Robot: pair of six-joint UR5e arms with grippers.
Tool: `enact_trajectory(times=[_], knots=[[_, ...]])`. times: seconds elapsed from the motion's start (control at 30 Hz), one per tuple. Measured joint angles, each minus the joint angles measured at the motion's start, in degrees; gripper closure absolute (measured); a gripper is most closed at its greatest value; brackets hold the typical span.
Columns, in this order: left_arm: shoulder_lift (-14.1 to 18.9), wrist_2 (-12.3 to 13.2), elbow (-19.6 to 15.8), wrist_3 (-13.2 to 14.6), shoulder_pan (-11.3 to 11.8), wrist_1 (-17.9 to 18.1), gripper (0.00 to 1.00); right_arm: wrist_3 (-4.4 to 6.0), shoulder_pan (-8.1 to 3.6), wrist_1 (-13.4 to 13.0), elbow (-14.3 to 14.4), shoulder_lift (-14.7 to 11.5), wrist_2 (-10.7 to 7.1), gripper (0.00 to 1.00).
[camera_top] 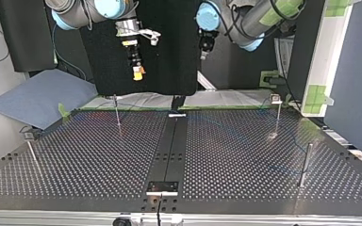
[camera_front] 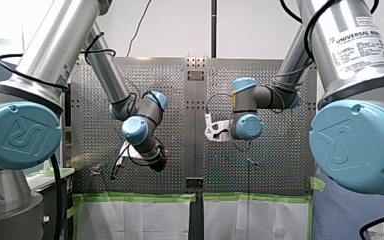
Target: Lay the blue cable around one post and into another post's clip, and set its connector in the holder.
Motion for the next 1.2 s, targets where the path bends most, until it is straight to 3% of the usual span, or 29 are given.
enact_trajectory(times=[0.33,1.2], knots=[[0.0,-2.79,0.02,3.11,1.93,5.22,0.01,0.08,0.07,0.02,0.0,0.0,-0.2,0.02],[0.0,-1.55,0.09,9.12,6.47,17.79,0.01,0.5,-0.43,0.53,-0.03,0.0,-0.52,0.02]])
